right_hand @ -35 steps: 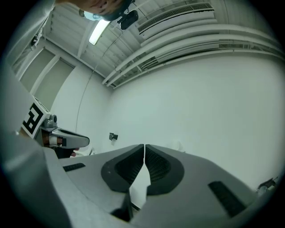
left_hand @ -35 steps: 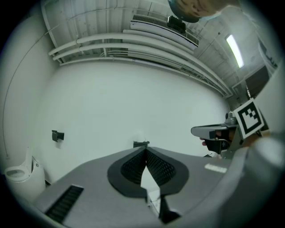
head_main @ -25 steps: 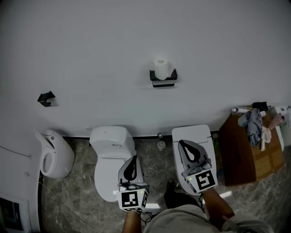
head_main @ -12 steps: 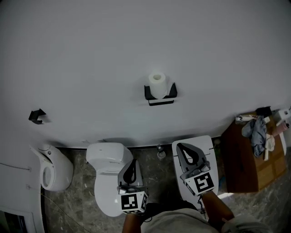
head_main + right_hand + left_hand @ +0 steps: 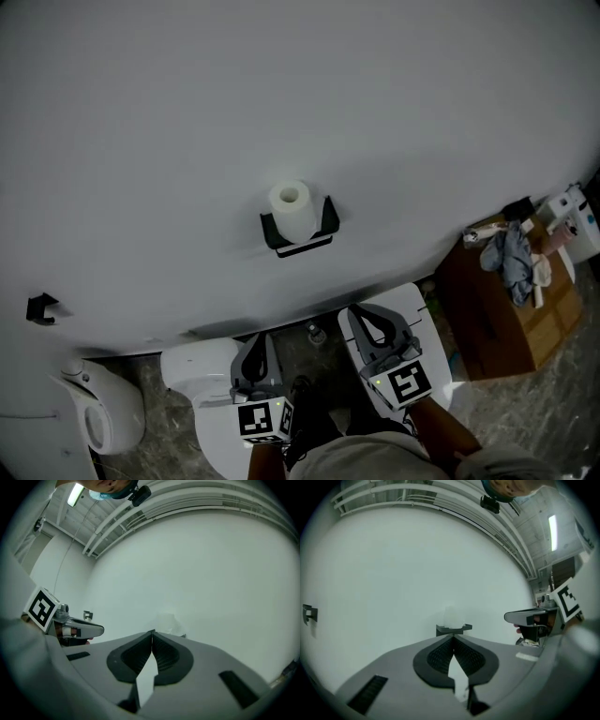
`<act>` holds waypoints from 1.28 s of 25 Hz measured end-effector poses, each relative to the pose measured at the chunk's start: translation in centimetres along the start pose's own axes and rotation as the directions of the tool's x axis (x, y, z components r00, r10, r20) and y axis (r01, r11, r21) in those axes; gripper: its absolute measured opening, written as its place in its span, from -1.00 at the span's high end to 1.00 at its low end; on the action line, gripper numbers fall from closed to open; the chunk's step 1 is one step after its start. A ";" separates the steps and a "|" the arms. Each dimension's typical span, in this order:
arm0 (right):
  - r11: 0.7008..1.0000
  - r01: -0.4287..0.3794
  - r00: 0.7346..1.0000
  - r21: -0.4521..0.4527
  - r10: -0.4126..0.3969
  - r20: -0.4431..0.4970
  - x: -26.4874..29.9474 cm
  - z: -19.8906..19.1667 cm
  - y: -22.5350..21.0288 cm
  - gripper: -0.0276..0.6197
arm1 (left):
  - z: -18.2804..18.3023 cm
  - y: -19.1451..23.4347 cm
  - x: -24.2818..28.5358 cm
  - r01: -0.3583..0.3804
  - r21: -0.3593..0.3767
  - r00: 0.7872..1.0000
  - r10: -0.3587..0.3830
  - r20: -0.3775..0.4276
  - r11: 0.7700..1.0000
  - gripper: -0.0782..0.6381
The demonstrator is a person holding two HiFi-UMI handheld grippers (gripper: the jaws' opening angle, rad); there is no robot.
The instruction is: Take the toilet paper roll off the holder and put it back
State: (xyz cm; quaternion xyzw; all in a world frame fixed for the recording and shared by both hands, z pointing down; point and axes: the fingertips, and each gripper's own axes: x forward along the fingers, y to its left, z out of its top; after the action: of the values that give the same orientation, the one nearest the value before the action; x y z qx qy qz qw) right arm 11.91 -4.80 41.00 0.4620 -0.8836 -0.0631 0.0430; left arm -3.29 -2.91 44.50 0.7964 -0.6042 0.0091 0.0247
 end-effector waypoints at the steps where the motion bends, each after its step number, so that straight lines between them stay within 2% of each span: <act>1: 1.000 0.015 1.000 0.003 -0.015 0.006 0.9 0.0 -0.2 0.90 | 0.1 0.6 1.2 0.021 0.006 1.000 -0.021 0.000 1.000 0.77; 6: 0.994 0.108 0.994 0.031 -0.108 -0.015 4.8 0.2 -1.8 0.90 | 1.3 2.3 6.4 0.139 0.030 0.990 -0.140 0.013 0.990 0.78; 14: 0.979 0.198 0.980 0.044 -0.198 -0.013 9.8 0.1 -2.2 0.90 | 1.3 5.6 11.5 0.261 0.029 0.965 -0.261 0.010 0.965 0.77; 19: 0.976 0.209 0.977 0.057 -0.207 -0.045 11.8 -0.3 -2.0 0.89 | 0.7 5.7 13.3 0.321 -0.005 0.947 -0.321 0.016 0.947 0.78; 23: 0.981 0.184 0.982 0.059 -0.181 -0.050 12.6 0.7 -1.0 0.88 | 0.7 5.6 13.5 0.340 -0.029 0.940 -0.339 0.031 0.940 0.77; 25: 0.984 0.168 0.985 0.055 -0.166 -0.046 13.1 0.8 -0.8 0.63 | 0.7 5.7 13.5 0.341 -0.034 0.940 -0.340 0.040 0.939 0.77; 29: 0.989 0.138 0.989 0.052 -0.135 -0.058 14.2 1.0 -0.3 0.44 | 0.1 6.7 13.1 0.323 -0.042 0.946 -0.322 0.037 0.945 0.77; 32: 0.988 0.148 0.988 0.049 -0.145 -0.055 15.0 1.1 -0.7 0.28 | -0.3 8.0 12.7 0.297 -0.054 0.955 -0.296 0.026 0.953 0.77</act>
State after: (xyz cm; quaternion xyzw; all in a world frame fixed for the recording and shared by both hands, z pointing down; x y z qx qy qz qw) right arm 3.80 -17.51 40.09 0.5280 -0.8473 -0.0309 0.0487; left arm -7.58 -17.27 45.57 0.8771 -0.4780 -0.0192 0.0430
